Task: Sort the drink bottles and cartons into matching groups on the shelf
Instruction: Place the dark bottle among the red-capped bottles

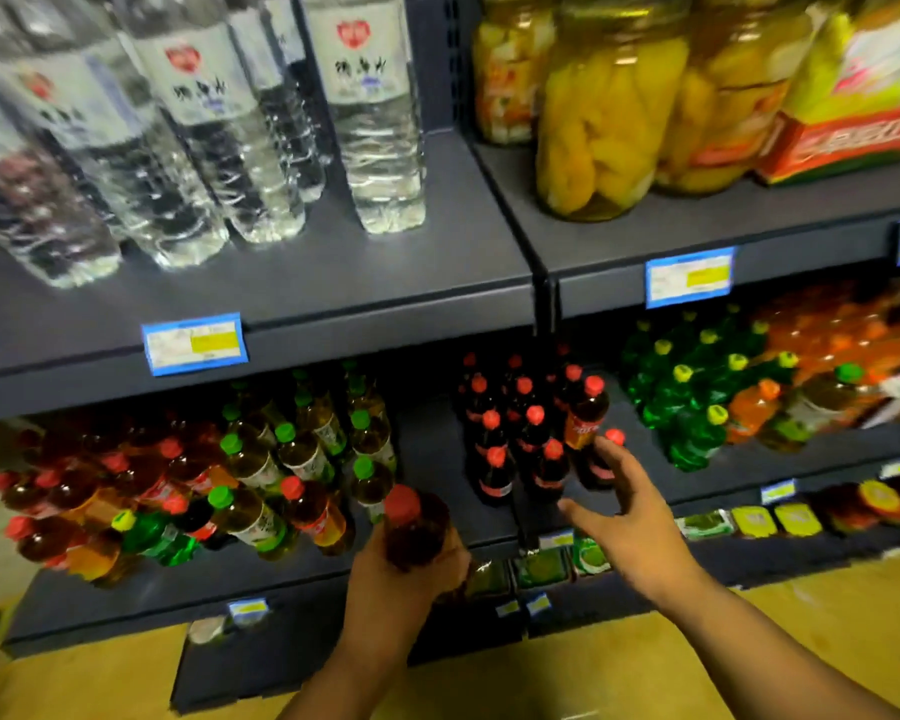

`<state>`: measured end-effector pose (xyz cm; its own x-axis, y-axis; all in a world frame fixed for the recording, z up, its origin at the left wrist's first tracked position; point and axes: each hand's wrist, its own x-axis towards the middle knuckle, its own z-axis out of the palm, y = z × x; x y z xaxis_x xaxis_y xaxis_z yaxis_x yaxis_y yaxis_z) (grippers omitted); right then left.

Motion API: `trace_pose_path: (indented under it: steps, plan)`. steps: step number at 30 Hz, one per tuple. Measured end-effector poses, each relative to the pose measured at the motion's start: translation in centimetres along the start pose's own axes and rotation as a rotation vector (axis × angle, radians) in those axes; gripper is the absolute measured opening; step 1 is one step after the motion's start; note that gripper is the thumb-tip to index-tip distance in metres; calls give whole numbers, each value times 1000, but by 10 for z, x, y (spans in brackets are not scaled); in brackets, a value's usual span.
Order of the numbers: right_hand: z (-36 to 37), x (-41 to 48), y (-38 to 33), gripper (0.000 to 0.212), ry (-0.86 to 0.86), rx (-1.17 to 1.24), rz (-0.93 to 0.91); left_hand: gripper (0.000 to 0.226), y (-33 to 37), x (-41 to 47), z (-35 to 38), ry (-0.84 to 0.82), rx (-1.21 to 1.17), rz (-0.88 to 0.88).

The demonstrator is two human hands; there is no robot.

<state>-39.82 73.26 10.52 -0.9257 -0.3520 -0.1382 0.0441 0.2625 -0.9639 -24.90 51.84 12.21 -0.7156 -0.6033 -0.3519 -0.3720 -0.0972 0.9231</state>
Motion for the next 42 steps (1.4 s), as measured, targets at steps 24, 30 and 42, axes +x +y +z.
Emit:
trace_pose_path:
  steps: [24,30,42]
  plan:
    - [37,-45,-40,58,1,-131,-129,68,68,-23,72,-295,275,286]
    - [38,-36,-35,60,21,-80,-80,69,68,-18,44,-321,227,318]
    - [41,-39,-35,56,237,-103,-32,92,25,5,-101,-118,124,235]
